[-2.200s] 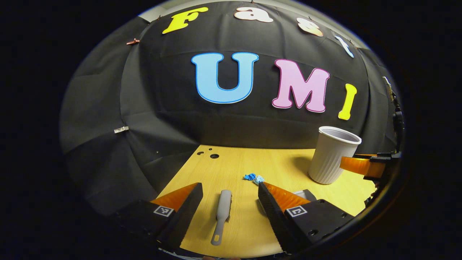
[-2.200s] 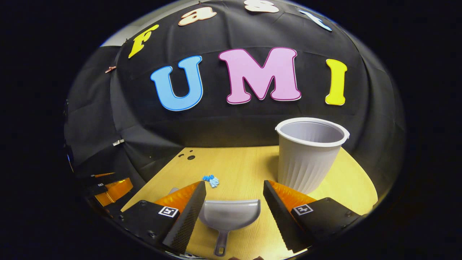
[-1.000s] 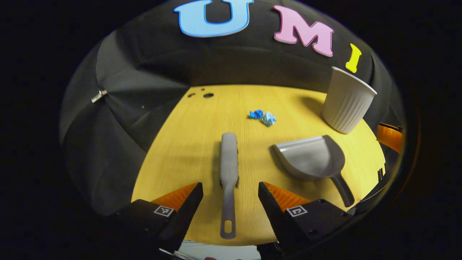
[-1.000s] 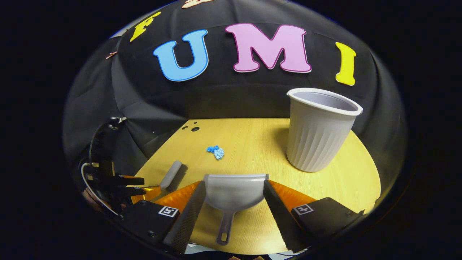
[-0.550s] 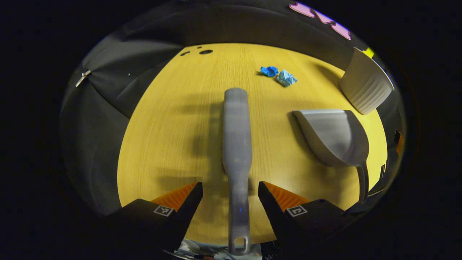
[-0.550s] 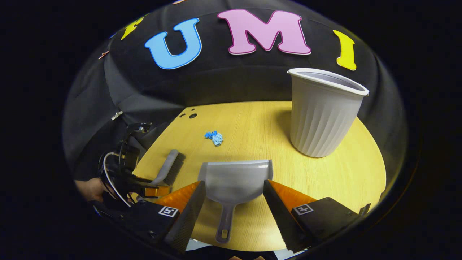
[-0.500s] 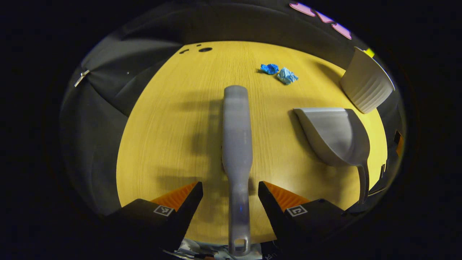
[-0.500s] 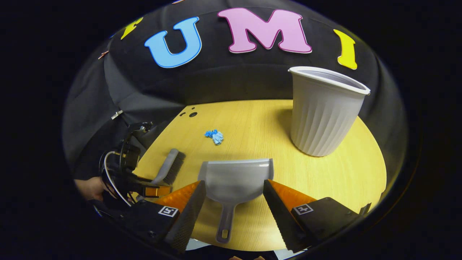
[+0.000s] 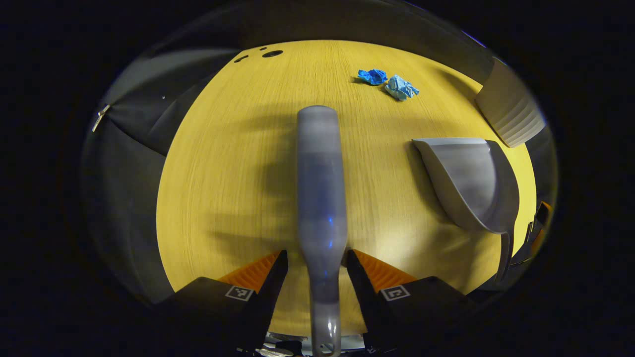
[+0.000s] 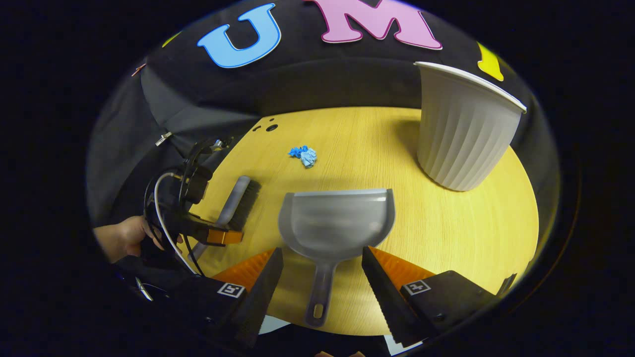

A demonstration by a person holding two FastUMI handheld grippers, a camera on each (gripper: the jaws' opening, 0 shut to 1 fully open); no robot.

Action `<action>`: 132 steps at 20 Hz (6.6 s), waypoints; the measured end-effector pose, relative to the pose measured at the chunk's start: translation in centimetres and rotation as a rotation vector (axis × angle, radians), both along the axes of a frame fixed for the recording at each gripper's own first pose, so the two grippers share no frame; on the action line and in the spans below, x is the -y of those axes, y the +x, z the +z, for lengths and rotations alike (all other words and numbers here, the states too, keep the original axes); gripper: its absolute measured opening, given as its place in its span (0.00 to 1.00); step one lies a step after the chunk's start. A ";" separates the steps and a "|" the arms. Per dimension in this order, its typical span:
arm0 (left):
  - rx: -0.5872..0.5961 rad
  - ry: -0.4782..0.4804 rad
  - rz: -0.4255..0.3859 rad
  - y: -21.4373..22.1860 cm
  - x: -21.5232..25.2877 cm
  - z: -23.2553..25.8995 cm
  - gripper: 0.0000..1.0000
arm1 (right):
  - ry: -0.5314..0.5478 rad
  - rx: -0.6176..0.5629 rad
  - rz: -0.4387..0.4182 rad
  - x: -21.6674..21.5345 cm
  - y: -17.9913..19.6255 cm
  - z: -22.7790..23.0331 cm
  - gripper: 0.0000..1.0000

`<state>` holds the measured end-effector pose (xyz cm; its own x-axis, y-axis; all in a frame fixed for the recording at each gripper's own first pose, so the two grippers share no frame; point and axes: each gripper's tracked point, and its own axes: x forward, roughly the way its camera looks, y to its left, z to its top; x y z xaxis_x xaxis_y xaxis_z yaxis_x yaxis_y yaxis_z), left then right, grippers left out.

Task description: Pick up the small broom and dustpan from the desktop, sweep the trash into the dustpan with the broom, and then empty the trash into the garbage bin.

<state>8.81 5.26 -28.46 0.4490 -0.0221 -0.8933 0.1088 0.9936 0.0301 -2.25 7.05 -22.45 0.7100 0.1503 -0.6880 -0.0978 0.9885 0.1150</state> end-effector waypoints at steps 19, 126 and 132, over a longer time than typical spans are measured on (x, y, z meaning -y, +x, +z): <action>0.087 -0.063 0.003 0.5 -0.6 1.8 0.25 | 0.034 -0.273 -0.145 0.5 0.1 -8.4 0.99; 0.023 -0.122 -0.329 -4.0 10.4 -2.7 0.22 | -0.361 -0.148 0.121 11.9 8.2 -1.0 0.33; 0.089 -0.116 -0.359 -3.0 10.8 0.8 0.25 | -0.448 -0.055 0.029 14.3 11.7 0.0 0.34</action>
<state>5.84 -5.57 -27.71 0.4703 -0.2909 -0.8332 0.4527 0.8900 -0.0552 9.46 -7.24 -22.48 0.6701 -0.1514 -0.7267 -0.1321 0.9390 -0.3175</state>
